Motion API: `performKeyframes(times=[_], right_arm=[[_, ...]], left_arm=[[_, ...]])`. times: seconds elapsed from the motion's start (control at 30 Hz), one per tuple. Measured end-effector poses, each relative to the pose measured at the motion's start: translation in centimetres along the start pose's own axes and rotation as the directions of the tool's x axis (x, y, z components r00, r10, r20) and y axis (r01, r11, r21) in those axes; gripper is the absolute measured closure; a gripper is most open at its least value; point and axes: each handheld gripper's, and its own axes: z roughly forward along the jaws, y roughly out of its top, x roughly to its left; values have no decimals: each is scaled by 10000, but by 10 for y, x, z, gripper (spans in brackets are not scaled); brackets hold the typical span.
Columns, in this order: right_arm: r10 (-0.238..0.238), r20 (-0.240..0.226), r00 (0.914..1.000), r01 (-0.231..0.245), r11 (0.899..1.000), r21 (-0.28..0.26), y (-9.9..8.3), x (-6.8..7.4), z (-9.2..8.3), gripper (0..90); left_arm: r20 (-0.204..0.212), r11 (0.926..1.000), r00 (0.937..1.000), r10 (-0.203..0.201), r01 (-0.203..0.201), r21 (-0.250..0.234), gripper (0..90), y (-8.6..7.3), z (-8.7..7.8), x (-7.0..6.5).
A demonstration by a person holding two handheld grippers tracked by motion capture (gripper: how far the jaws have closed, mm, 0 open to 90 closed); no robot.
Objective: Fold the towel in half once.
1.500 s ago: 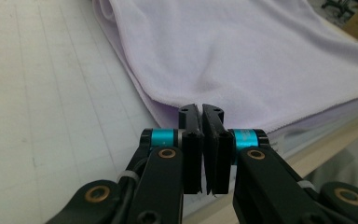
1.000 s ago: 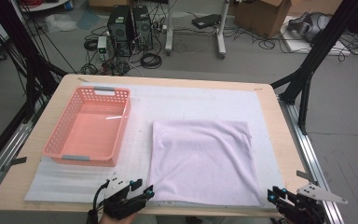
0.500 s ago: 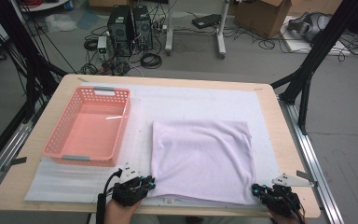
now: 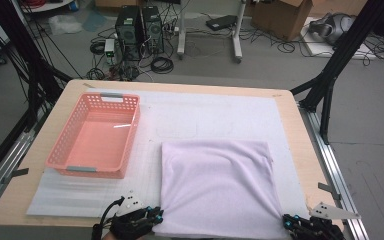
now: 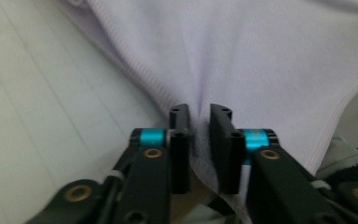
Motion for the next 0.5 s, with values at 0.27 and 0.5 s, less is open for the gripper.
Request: performKeyframes(times=[0.27,0.5], right_arm=[[-64,598,9982,152,9888,-1484,51,-31,25,564],[263,294,9992,-214,9875,-1560,105,-67,68,524]], left_arm=[[-487,9898,9986,213,-279,-1395,487,57,22,35],[-898,9913,9959,119,-235,-1292,451,110,62,68]])
